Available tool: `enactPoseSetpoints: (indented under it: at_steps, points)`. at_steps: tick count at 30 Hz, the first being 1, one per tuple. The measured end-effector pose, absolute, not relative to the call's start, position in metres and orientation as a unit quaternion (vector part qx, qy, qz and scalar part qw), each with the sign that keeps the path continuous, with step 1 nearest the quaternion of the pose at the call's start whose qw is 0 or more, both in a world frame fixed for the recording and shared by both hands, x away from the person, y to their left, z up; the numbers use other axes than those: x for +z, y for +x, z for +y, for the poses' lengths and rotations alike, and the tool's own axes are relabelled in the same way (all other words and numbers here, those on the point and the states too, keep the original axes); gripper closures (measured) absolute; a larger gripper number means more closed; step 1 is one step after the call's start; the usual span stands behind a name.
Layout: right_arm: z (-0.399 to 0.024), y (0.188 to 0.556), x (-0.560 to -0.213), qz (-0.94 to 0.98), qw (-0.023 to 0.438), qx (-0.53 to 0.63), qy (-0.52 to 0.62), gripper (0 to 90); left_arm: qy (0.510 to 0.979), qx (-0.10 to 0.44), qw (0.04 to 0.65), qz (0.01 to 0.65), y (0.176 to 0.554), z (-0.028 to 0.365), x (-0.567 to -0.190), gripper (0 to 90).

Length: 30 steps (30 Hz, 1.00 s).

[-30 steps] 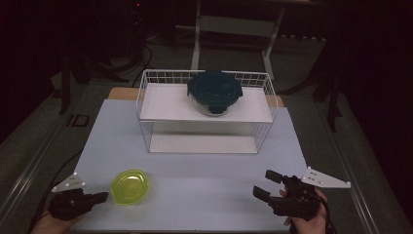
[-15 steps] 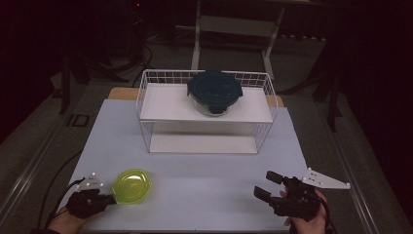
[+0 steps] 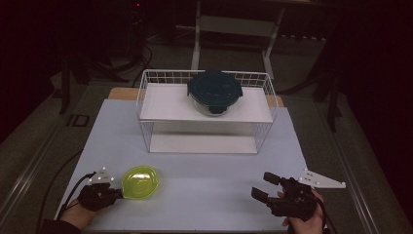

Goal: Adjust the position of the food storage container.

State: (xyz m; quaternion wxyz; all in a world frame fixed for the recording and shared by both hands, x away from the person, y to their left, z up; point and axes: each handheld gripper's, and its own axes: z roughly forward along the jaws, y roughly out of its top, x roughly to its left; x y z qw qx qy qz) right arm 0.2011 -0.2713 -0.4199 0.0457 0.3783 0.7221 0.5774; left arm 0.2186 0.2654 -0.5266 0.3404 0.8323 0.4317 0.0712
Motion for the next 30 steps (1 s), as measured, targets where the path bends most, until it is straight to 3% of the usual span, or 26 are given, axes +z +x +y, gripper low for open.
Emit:
enactPoseSetpoints:
  at_steps: [10, 30]
  points:
    - [-0.269, 0.201, -0.420, 0.724, 0.040, 0.578, 0.374, 17.7, 0.830, 0.073, 0.344, 0.433, 0.220, 0.267, -0.524, 88.4]
    - [-0.268, 0.200, -0.423, 0.726, 0.035, 0.577, 0.372, 17.7, 0.845, 0.069, 0.350, 0.399, 0.249, 0.224, -0.523, 88.5]
